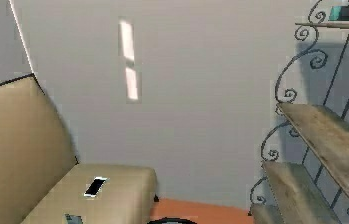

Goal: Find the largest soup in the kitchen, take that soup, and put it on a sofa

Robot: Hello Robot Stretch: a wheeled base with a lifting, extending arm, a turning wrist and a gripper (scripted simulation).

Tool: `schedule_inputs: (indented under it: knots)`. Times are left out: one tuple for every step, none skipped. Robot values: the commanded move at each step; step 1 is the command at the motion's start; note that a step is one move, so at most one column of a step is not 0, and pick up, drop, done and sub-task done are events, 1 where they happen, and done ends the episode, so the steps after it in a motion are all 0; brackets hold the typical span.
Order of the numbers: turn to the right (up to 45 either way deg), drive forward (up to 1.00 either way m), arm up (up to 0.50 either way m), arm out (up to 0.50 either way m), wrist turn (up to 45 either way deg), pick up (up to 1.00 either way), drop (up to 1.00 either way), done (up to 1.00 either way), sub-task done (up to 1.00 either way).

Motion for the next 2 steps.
schedule_inputs:
  knots:
    - [21.0,0.00,0.00,0.00,0.0,0.00,0.00,0.00,0.00]
    - [3.0,0.00,0.00,0.00,0.0,0.00,0.00,0.00,0.00]
